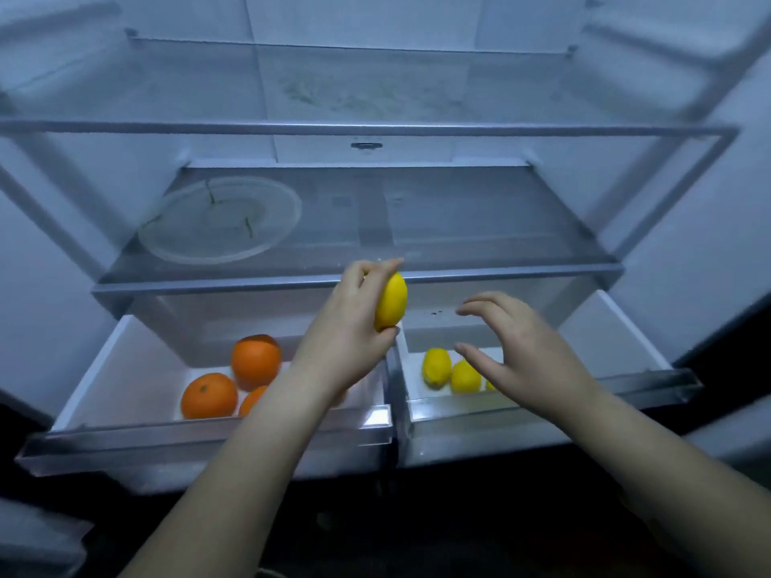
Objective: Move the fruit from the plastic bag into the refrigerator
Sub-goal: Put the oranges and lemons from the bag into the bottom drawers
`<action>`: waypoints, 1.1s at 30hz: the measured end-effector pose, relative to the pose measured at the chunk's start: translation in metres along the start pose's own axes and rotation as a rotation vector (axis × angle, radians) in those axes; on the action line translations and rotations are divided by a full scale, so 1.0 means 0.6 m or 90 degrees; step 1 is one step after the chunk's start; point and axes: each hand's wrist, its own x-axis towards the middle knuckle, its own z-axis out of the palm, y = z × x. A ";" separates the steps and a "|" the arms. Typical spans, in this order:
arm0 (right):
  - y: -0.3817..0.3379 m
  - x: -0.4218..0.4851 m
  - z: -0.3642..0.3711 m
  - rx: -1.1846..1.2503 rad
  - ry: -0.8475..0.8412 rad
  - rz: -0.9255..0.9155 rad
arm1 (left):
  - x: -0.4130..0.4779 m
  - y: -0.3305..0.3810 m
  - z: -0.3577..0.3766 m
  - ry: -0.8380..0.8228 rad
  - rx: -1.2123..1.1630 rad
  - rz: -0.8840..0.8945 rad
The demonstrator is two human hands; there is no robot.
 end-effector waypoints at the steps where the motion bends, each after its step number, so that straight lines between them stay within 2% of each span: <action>1: 0.017 -0.017 -0.011 0.000 0.013 0.018 | 0.014 0.015 0.018 -0.017 0.001 0.017; 6: 0.100 -0.078 -0.045 0.014 0.060 0.119 | 0.077 0.057 0.096 -0.098 0.020 0.064; 14: 0.176 -0.118 -0.030 0.051 0.053 0.231 | 0.133 0.058 0.182 -0.247 0.089 0.090; 22: 0.181 -0.123 -0.011 0.047 0.103 0.229 | 0.179 0.049 0.258 -0.345 0.145 0.128; 33: 0.181 -0.126 -0.009 0.027 0.133 0.217 | 0.210 0.041 0.349 -0.420 0.188 0.135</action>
